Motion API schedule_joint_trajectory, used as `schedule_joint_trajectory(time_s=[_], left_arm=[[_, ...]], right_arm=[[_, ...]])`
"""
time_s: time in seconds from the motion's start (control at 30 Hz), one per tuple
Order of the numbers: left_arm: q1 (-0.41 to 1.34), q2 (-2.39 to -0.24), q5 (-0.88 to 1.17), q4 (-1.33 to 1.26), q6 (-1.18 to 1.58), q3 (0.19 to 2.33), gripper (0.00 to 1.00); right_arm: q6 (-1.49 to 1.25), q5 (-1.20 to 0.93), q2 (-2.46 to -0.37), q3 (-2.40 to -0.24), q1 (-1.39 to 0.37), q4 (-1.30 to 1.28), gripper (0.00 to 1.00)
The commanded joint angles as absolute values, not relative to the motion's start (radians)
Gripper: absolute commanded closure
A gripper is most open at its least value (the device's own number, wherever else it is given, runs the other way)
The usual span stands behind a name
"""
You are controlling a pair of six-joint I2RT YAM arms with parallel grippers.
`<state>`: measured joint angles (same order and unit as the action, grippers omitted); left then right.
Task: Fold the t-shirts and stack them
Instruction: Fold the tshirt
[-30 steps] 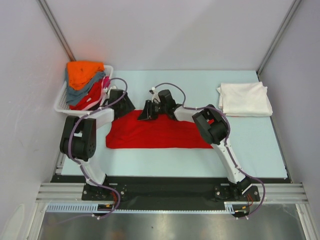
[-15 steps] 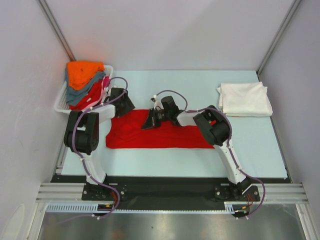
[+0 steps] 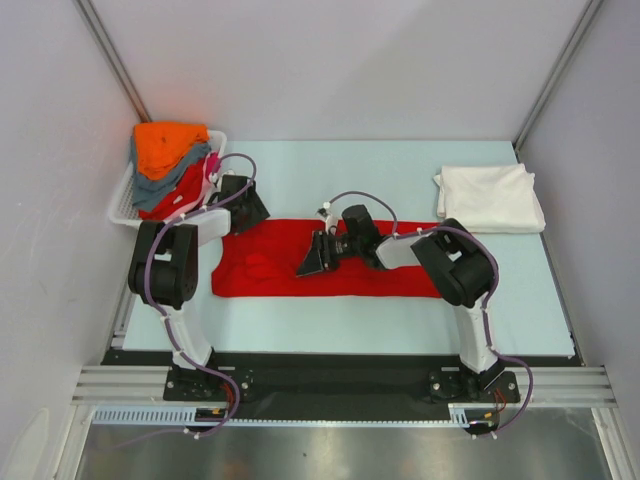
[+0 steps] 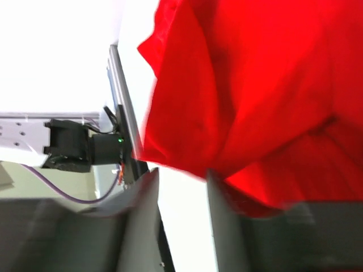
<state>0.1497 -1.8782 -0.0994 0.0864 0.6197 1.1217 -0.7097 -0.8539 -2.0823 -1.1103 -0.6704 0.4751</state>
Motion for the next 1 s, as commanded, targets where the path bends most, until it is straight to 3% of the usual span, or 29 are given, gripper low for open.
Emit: schedule_joint_trajectory(time_s=[0.0, 0.1, 0.27, 0.6, 0.8, 0.97], left_arm=[[0.135, -1.881, -0.112, 0.098, 0.591, 1.154, 0.32], [0.135, -1.867, -0.104, 0.095, 0.581, 1.152, 0.32], [0.137, -1.81, -0.075, 0.104, 0.555, 1.14, 0.31], [0.138, -1.597, -0.092, 0.117, 0.604, 1.014, 0.27], [0.126, -1.491, -0.124, 0.075, 0.634, 0.905, 0.22], [0.12, -1.552, -0.026, 0.08, 0.641, 0.948, 0.24]], right_arm=[[-0.658, -0.839, -2.011, -1.082, -0.678, 0.447, 0.52], [-0.631, -0.807, -1.99, -1.08, -0.678, 0.414, 0.36], [-0.562, -0.732, -1.98, -1.132, -0.69, 0.324, 0.34], [-0.315, -0.447, -1.951, -1.288, -0.842, 0.011, 0.45], [-0.204, -0.1, -1.933, -1.331, -0.951, -0.075, 0.5], [-0.192, -0.097, -1.939, -1.328, -0.968, -0.052, 0.53]])
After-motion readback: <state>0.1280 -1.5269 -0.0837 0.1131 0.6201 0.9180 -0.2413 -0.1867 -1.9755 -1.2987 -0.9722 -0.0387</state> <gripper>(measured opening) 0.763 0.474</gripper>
